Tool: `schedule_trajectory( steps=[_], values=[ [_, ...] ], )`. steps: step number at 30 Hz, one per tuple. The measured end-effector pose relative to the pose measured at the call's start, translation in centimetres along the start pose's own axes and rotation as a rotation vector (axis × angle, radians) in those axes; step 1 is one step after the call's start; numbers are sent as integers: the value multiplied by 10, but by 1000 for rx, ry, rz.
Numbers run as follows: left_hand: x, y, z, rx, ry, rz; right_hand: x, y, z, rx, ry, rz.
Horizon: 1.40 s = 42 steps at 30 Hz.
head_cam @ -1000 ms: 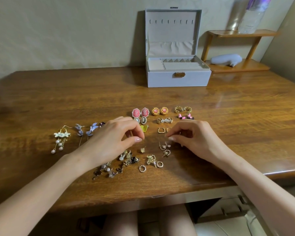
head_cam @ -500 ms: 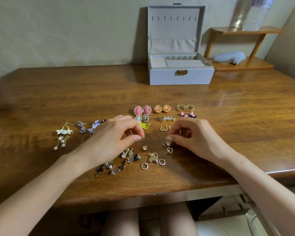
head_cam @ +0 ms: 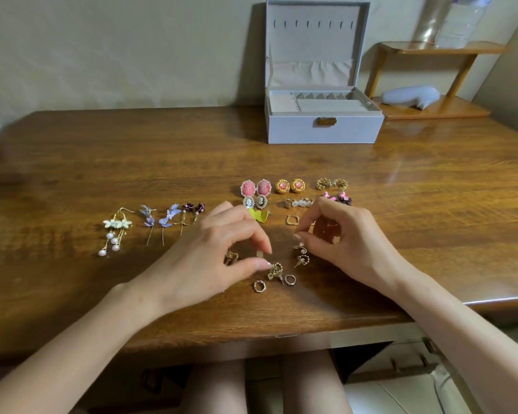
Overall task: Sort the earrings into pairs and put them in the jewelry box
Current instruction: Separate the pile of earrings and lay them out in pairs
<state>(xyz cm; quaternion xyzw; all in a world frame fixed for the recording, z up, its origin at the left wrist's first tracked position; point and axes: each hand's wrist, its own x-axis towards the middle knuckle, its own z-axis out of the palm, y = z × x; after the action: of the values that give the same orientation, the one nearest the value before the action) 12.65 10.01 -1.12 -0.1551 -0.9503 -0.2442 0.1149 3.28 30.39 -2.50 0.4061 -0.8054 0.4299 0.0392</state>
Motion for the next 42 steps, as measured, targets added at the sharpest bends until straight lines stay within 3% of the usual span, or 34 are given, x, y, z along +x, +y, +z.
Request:
schedule_trajectory(
  steps=[5,16,21,33,42],
  values=[
    [-2,7,17,149,-24,105,-2,1,1,18,0,-79],
    [2,10,21,202,14,101,-3,6,0,146,26,-48],
    [1,6,15,172,29,77,-4,6,0,138,26,-48],
    [-14,-17,-12,-36,269,-126,-5,3,1,129,33,-49],
    [-9,-17,-11,-83,270,-97,-1,-2,1,331,11,43]
  ],
)
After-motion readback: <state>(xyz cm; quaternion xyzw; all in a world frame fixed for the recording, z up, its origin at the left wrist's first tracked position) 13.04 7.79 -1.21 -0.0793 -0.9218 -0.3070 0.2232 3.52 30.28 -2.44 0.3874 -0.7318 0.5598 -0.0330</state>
